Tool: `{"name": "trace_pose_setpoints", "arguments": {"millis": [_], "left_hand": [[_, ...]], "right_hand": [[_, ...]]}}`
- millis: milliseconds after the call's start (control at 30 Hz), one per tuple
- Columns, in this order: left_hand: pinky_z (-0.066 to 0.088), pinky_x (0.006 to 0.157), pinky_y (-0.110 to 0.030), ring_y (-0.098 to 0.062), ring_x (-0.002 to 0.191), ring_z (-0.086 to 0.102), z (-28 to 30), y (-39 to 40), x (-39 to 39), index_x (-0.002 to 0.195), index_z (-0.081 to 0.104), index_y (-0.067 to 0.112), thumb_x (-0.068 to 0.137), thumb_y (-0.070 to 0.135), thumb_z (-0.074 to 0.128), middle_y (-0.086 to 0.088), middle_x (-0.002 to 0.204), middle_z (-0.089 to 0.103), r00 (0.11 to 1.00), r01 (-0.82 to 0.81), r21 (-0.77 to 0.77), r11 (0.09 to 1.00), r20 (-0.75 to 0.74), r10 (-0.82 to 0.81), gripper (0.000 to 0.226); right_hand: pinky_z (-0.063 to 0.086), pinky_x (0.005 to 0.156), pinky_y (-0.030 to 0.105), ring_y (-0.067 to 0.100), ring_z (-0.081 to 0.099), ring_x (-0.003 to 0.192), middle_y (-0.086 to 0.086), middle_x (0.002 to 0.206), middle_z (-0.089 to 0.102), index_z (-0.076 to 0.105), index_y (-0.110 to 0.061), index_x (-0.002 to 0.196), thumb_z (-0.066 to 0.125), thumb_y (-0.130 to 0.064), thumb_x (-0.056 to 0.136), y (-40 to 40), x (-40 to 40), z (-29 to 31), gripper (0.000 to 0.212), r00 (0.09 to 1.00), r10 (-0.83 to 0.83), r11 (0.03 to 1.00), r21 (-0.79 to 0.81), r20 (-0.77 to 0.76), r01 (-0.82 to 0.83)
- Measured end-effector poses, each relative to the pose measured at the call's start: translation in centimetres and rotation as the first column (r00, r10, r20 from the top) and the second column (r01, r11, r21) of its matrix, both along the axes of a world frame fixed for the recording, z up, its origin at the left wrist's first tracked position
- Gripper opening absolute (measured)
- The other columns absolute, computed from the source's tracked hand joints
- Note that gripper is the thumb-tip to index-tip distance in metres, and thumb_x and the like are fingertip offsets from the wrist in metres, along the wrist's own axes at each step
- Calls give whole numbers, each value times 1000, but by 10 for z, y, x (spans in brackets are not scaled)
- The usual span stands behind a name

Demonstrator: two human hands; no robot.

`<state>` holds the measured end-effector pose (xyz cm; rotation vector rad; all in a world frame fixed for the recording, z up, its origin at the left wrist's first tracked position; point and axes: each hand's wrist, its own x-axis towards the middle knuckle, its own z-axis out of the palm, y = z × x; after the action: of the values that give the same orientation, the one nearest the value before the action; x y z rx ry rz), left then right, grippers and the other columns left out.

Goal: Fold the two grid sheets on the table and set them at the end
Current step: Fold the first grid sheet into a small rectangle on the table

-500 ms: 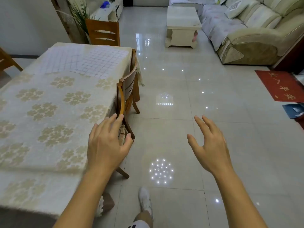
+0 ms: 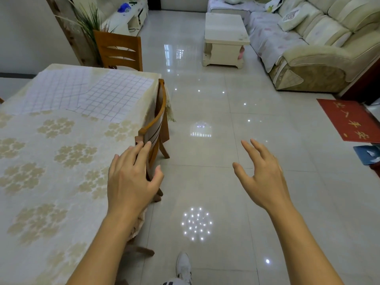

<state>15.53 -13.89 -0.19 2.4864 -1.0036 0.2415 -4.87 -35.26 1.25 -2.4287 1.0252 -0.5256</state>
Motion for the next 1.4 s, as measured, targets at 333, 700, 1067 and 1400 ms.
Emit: {"name": "trace_pose_setpoints", "arguments": {"millis": [333,700,1067,1400], "left_hand": [[33,115,-49,-21,135,45,4,-97,73,144,46,21,88,47,46,-1,145,51,997,69,-16,998,-34,-69,62],[37,111,-52,-22,136,44,-2,-231,117,144,46,20,89,48,44,-1,146,50,997,57,-30,998,-52,-59,62],[36,113,-50,-19,134,44,7,-384,149,142,47,20,91,38,58,-1,144,51,999,-35,-19,999,-14,35,55],[37,112,-45,-20,131,47,7,-449,203,140,49,20,90,42,51,-2,142,53,991,-135,-21,991,-15,135,55]], "right_hand": [[28,115,55,18,32,142,-3,155,37,41,-29,147,60,-39,93,-78,72,-5,59,1000,-25,1000,9,16,25],[28,115,55,18,33,142,-3,153,38,42,-29,147,60,-39,93,-213,122,-19,58,1000,-4,999,34,27,3],[22,119,51,18,34,141,-3,153,37,40,-30,147,57,-40,93,-385,170,-9,58,996,85,996,33,37,-86],[28,115,53,18,31,142,-3,155,37,41,-30,147,59,-39,93,-460,253,-18,58,977,210,976,50,40,-212]]}}
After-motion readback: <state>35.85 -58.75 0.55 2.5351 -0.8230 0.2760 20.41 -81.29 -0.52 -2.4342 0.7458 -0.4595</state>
